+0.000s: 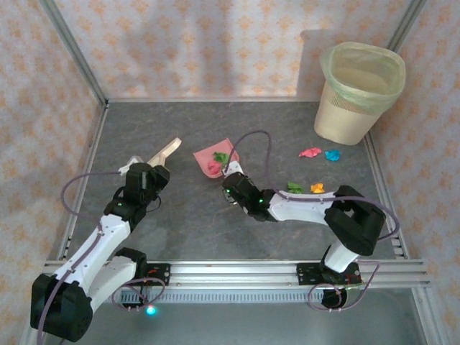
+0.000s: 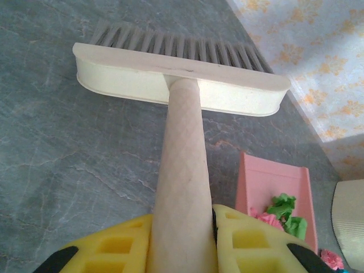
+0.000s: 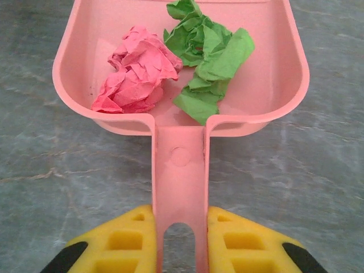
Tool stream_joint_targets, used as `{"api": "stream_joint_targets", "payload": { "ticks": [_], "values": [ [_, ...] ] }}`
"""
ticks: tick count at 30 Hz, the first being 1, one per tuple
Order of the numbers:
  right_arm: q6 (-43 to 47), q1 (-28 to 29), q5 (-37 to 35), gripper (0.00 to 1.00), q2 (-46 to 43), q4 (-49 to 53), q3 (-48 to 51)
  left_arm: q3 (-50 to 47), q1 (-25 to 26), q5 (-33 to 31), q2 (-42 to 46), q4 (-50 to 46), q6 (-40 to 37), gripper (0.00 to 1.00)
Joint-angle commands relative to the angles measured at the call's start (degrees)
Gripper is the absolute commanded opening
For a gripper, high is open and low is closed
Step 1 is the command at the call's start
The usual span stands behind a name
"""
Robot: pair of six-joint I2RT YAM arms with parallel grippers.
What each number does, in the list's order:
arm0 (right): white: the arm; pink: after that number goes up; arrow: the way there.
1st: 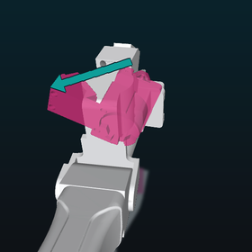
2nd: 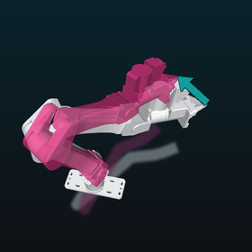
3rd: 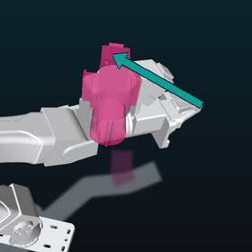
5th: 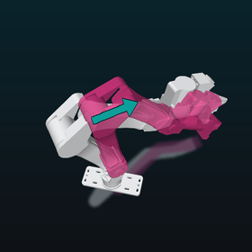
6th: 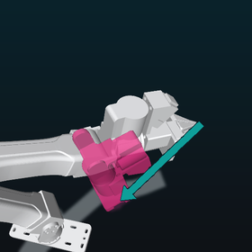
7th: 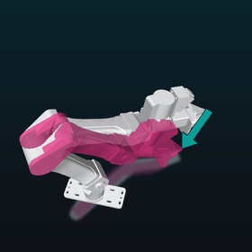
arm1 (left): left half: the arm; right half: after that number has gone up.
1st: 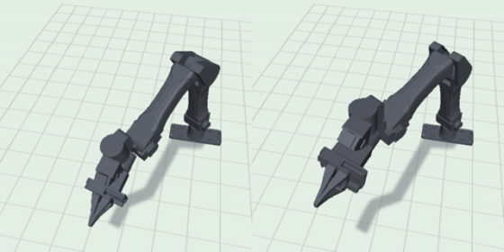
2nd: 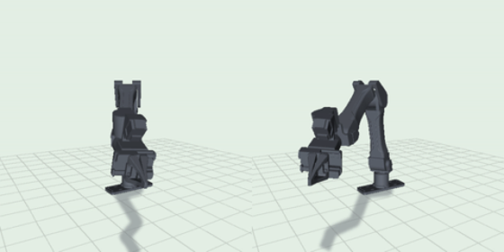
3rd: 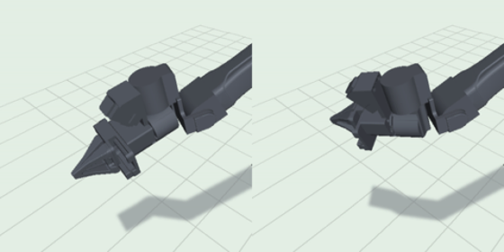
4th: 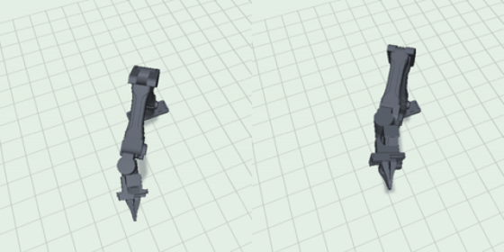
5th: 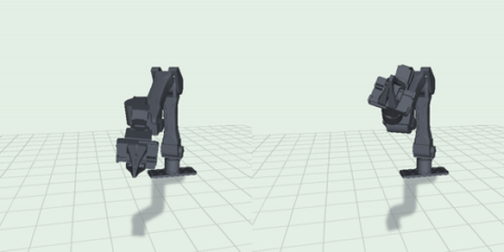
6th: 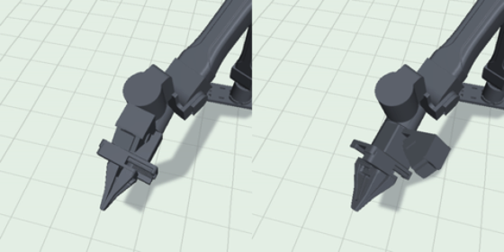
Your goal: Sweep away the paper scraps from the table
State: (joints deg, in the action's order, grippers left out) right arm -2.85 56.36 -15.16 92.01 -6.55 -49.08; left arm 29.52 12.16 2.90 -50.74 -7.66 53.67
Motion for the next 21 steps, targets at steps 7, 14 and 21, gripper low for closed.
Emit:
{"api": "stream_joint_targets", "payload": {
  "ticks": [7, 14, 21],
  "values": [
    [-5.2, -3.2, -10.1, 0.0, -11.1, 11.5, -5.2, 0.5, 4.0, -3.7, -4.4, 4.4, -1.5, 0.0],
    [-6.5, -9.9, -8.5, 0.0, -15.5, 30.6, -17.9, 0.6, 4.4, -4.9, -3.0, 3.2, -1.8, 0.0],
    [-8.7, -21.3, -7.7, 0.0, -20.0, 40.4, -29.1, 0.8, 4.4, -5.0, -2.2, 2.5, -1.7, 0.0]
  ]
}}
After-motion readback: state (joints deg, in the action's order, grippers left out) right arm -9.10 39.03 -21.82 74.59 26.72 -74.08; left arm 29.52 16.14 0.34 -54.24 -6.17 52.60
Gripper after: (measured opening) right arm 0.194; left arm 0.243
